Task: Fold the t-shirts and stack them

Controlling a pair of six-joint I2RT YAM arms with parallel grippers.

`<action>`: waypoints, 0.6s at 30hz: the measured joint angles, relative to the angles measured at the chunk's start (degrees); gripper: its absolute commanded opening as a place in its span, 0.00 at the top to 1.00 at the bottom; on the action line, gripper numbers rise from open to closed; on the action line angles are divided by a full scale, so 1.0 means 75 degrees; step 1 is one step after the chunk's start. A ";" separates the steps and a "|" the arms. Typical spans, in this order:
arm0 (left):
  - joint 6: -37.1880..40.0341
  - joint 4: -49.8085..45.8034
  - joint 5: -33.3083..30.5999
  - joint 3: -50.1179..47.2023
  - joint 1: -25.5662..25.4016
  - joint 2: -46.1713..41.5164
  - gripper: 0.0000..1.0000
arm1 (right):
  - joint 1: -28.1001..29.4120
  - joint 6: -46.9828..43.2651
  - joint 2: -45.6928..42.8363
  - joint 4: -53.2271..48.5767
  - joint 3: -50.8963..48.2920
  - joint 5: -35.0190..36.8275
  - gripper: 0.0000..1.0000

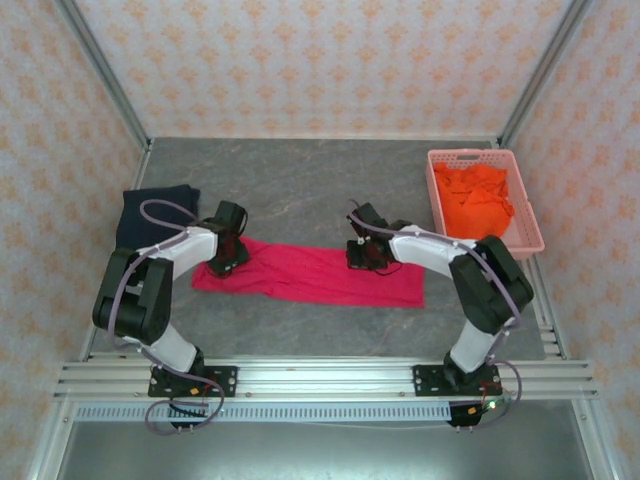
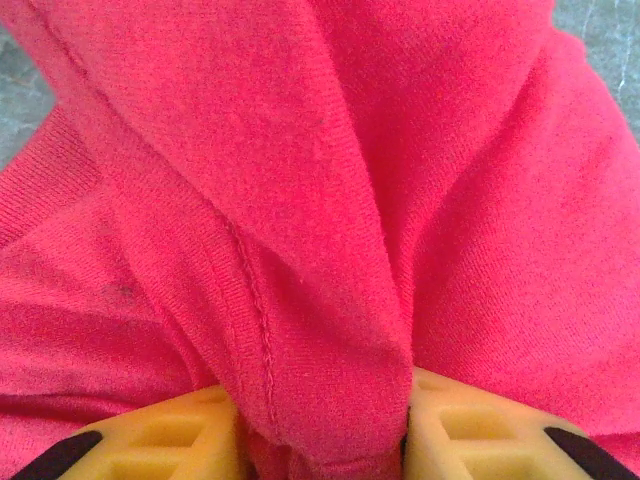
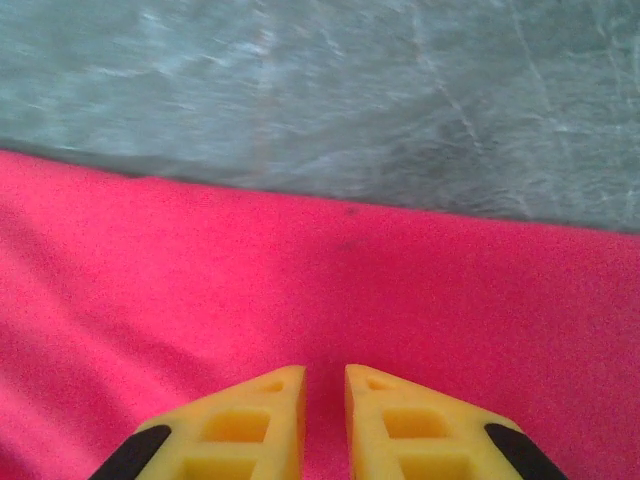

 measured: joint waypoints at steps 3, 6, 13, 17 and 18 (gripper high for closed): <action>0.0079 0.0006 -0.0006 0.0367 0.0000 0.0344 0.59 | 0.0023 -0.0105 0.0058 0.0055 -0.0134 0.0029 0.81; 0.0201 0.0000 -0.0029 0.0851 0.0000 0.0749 0.58 | 0.0023 -0.0131 -0.0061 0.0210 -0.0347 -0.0003 0.80; 0.0341 -0.0172 -0.0055 0.2489 -0.0009 0.2028 0.56 | 0.0449 -0.0125 -0.0711 0.0117 -0.1040 -0.0073 0.80; 0.0396 -0.0370 -0.0050 0.3896 -0.0009 0.3025 0.55 | 0.0985 -0.0032 -0.0764 0.0079 -0.1081 -0.0268 0.80; 0.0396 -0.0449 -0.0032 0.4307 -0.0009 0.3299 0.55 | 0.1099 0.0023 -0.0764 0.0096 -0.1078 -0.0329 0.80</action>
